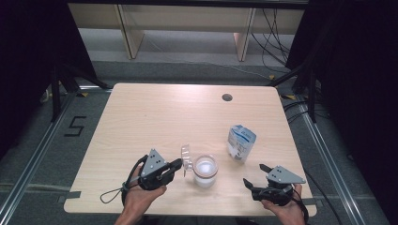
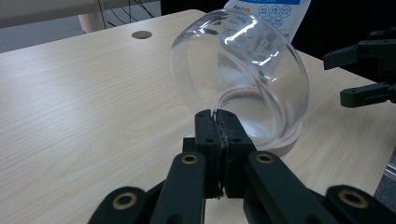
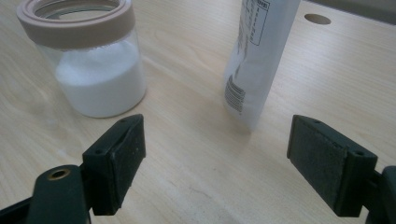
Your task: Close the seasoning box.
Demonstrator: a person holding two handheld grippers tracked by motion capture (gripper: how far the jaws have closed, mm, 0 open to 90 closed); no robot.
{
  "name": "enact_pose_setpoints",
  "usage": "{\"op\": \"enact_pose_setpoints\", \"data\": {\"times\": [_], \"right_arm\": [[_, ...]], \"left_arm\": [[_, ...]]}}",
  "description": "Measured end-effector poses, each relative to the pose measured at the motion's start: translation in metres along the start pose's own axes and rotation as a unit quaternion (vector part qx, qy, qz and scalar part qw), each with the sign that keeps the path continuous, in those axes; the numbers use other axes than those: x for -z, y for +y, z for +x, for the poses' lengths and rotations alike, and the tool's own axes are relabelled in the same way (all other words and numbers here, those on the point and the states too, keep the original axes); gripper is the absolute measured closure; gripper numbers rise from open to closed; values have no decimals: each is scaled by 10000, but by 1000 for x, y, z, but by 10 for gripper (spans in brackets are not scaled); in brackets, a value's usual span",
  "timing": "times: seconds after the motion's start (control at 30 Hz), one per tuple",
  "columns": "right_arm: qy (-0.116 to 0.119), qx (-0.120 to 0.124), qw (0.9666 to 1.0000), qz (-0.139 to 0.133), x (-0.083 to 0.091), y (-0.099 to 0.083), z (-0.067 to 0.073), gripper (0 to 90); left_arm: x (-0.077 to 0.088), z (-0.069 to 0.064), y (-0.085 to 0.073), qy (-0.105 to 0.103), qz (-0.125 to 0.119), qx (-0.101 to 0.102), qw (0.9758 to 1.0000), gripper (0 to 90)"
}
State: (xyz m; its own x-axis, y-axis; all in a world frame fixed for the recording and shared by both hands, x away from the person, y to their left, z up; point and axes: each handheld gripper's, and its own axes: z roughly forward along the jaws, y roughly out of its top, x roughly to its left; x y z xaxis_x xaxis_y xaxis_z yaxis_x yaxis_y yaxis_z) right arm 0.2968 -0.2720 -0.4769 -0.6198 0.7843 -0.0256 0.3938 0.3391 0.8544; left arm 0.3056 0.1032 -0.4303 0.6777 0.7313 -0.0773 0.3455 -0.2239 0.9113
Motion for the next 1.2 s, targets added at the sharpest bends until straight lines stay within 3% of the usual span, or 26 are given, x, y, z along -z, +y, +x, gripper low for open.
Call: {"op": "enact_pose_setpoints", "data": {"times": [0.7,0.77,0.87,0.9,0.93,1.2], "right_arm": [[-28,31,10000,15,0,1,1,204],[-51,-48,10000,42,1,1,2,204],[-23,37,10000,12,0,1,1,204],[-26,41,10000,7,0,1,1,204],[-44,-56,10000,32,1,1,2,204],[-18,33,10000,12,0,1,1,205]], "left_arm": [[-4,-5,3,-55,29,-91,9999,871],[-5,-6,2,-89,-6,-83,9999,870],[-5,-8,3,-70,26,-17,10000,870],[-5,-8,3,-84,17,-92,9999,870],[-6,-9,3,-92,33,-43,9999,870],[-9,-12,3,-152,75,-144,9998,868]]}}
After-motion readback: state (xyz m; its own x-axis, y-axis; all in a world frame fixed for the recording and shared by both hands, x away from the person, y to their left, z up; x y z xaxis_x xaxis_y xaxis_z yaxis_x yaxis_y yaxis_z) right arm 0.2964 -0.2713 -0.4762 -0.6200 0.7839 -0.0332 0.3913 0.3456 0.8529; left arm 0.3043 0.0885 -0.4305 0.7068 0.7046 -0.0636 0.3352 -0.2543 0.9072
